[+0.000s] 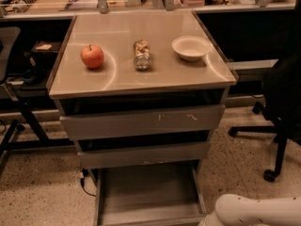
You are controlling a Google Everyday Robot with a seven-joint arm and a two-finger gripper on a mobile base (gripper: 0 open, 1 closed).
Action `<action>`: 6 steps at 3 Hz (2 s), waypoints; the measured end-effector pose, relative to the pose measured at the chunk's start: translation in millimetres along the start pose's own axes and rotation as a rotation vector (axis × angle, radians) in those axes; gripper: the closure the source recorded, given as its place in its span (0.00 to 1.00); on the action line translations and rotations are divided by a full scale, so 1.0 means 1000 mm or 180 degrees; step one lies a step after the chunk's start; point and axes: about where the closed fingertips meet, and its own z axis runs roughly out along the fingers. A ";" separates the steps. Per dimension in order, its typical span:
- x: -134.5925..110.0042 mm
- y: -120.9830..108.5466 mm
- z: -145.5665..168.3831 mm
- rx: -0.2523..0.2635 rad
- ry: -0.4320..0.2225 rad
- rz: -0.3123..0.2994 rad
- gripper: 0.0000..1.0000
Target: Close bottom drawer
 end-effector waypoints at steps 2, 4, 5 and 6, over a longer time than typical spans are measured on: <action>0.006 -0.066 0.110 -0.0109 -0.0257 0.0366 1.00; 0.000 -0.076 0.125 -0.0114 -0.0361 0.0375 1.00; -0.022 -0.103 0.141 -0.0070 -0.0513 0.0359 1.00; -0.045 -0.129 0.147 0.0003 -0.0604 0.0322 1.00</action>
Offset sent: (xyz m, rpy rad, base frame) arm 0.0466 0.0121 -0.1903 0.0934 0.0466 -0.1890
